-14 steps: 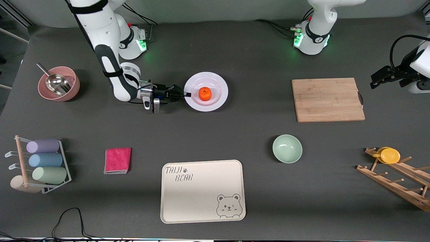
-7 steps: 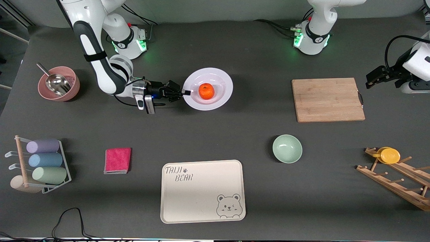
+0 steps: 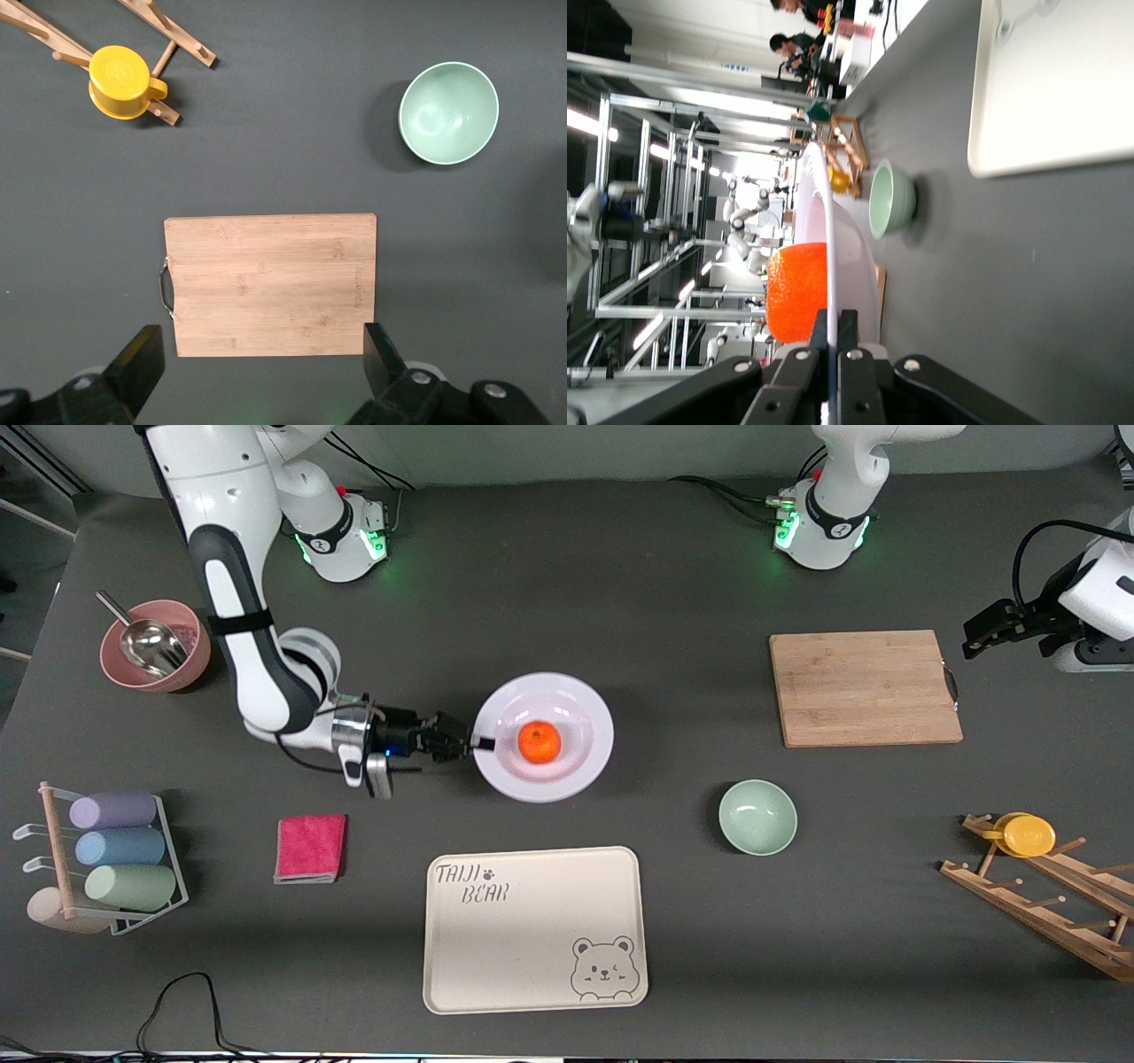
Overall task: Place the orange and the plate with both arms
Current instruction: 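Slide the plate with the right gripper onto the cream tray, then release the plate and raise the right gripper away from the tray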
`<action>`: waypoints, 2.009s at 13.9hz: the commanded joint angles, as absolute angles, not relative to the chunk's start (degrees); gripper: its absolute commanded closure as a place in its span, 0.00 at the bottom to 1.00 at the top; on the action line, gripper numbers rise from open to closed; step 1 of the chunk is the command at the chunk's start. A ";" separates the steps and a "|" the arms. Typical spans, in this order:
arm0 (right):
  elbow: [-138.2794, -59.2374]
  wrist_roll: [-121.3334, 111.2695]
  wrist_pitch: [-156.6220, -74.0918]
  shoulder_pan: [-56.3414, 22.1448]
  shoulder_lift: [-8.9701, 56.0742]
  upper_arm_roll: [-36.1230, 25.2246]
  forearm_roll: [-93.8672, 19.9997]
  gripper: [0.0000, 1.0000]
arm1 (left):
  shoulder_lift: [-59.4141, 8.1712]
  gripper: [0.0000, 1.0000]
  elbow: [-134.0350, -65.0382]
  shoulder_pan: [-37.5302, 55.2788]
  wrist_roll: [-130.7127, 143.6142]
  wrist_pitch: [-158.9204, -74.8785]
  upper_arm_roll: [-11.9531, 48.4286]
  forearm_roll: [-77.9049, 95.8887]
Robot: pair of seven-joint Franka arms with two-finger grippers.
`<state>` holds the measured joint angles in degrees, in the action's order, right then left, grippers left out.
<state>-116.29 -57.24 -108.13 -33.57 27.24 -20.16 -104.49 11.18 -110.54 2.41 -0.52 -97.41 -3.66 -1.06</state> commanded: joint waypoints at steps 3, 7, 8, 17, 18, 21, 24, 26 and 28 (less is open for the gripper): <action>-87.68 -42.75 -107.14 -28.58 44.00 -20.21 -103.54 1.00 | 11.34 0.00 -111.01 3.08 -0.97 -98.17 -4.39 -1.23; -69.83 -33.15 -107.58 -25.50 55.17 -20.39 -104.24 1.00 | 10.90 0.00 -110.92 2.99 -1.58 -98.35 -4.48 -1.23; -65.96 -32.44 -108.19 -25.14 57.81 -20.39 -104.24 1.00 | 10.90 0.00 -111.00 2.90 -1.58 -98.35 -4.48 -1.23; -61.78 -39.09 -114.08 -23.99 67.58 -19.16 -108.35 1.00 | 10.20 0.00 -110.92 2.81 -1.58 -98.79 -4.48 -1.23; -61.79 -40.07 -114.08 -23.99 68.28 -19.07 -109.24 1.00 | 10.02 0.00 -110.92 2.81 -1.58 -98.79 -4.48 -1.23; -61.79 -41.31 -113.99 -23.99 69.87 -19.07 -109.34 1.00 | 9.84 0.00 -110.92 2.81 -1.58 -98.88 -4.48 -1.23; -62.23 -42.63 -113.99 -24.08 70.05 -19.07 -109.25 1.00 | 9.67 0.00 -110.92 2.81 -1.58 -98.88 -4.48 -1.23; -62.23 -42.63 -113.99 -24.17 70.05 -19.07 -109.25 1.00 | 9.58 0.00 -111.00 2.81 -1.50 -98.88 -4.48 -1.23; -62.23 -42.63 -113.99 -24.26 70.05 -19.07 -109.25 0.81 | 9.58 0.00 -111.01 2.81 -1.41 -98.88 -4.40 -1.23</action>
<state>-64.04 -41.61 -113.85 -24.61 69.13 -19.67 -108.04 9.42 -110.60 2.41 -0.67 -97.94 -4.03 -1.09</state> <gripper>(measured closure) 0.903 0.000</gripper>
